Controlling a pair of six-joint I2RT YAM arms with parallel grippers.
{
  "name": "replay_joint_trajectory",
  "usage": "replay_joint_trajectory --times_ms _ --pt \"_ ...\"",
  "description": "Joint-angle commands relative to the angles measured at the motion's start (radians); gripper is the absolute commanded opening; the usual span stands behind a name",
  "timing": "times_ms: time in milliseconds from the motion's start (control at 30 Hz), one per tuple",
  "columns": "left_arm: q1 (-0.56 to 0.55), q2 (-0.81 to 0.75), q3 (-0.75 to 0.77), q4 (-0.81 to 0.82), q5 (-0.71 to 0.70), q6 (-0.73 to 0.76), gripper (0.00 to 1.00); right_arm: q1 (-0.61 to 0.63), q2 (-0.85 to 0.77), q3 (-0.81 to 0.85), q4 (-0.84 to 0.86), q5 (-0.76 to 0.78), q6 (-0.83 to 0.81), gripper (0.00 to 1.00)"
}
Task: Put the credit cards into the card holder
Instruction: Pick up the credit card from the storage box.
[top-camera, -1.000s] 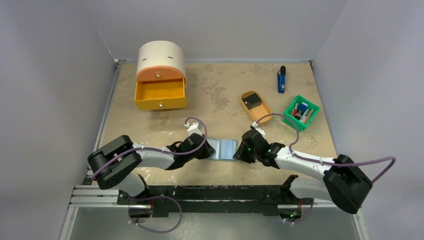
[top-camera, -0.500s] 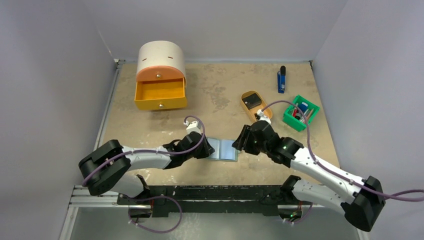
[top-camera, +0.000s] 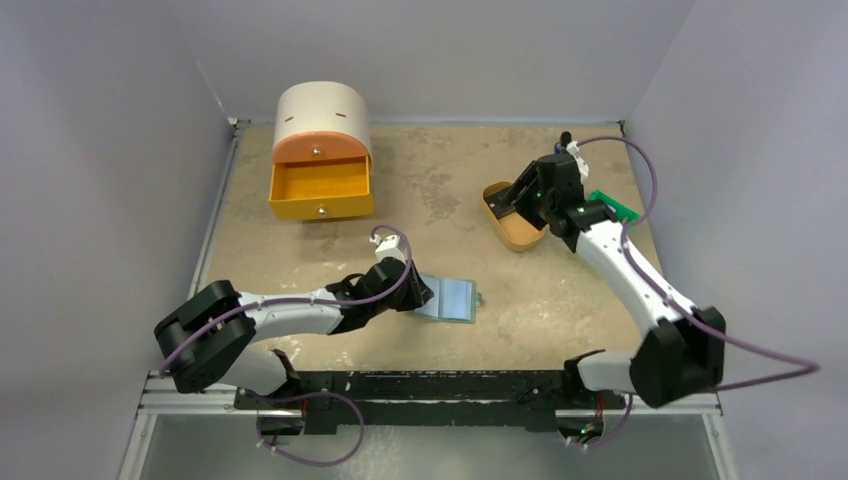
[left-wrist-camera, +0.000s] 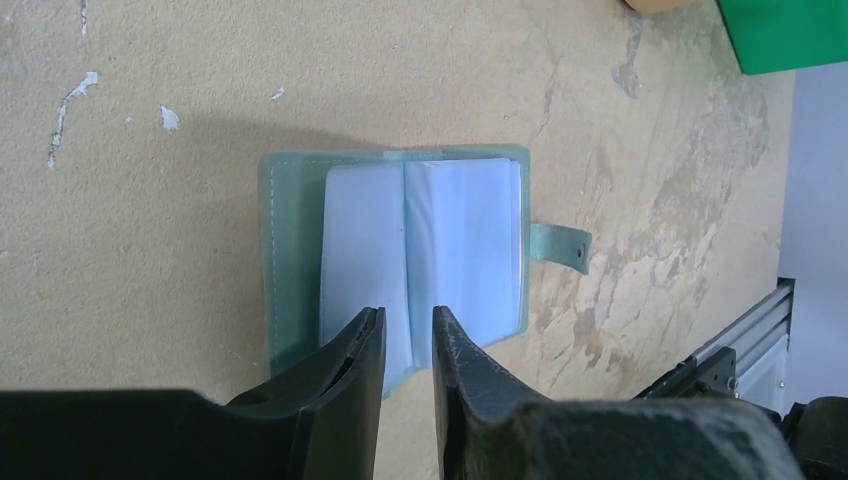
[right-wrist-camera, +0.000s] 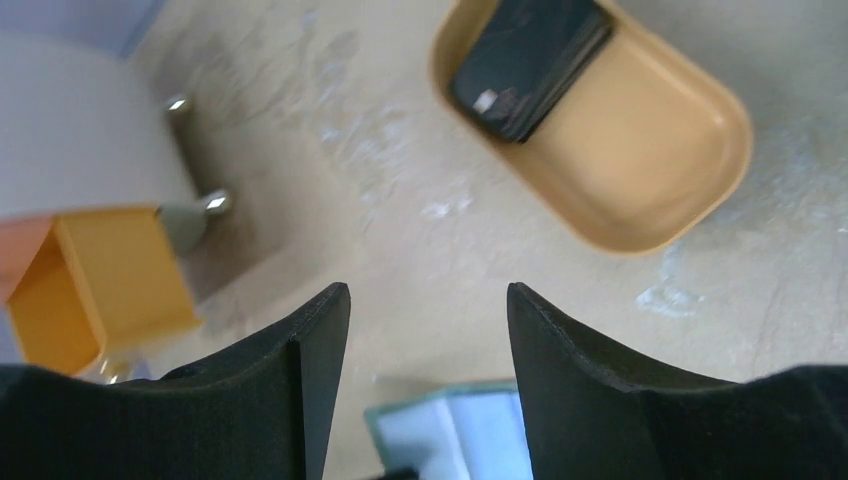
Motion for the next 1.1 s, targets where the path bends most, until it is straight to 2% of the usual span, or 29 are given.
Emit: replay_joint_trajectory --times_ms 0,333,533,833,1067 --pt "0.000 0.000 0.031 0.025 -0.026 0.022 0.24 -0.092 0.121 0.015 0.114 -0.023 0.073 0.62" --pt "0.000 0.012 0.033 0.027 -0.023 0.034 0.24 -0.181 0.328 0.013 0.326 -0.071 0.164 0.69" --pt "0.000 0.027 0.021 0.041 -0.021 0.019 0.23 -0.186 0.419 -0.034 0.448 -0.096 0.262 0.62" --pt "0.000 0.002 0.020 0.004 -0.035 0.037 0.23 -0.184 0.519 0.001 0.452 -0.081 0.260 0.62" --pt "0.000 -0.022 0.015 -0.018 -0.053 0.042 0.23 -0.185 0.556 0.009 0.458 -0.085 0.269 0.57"
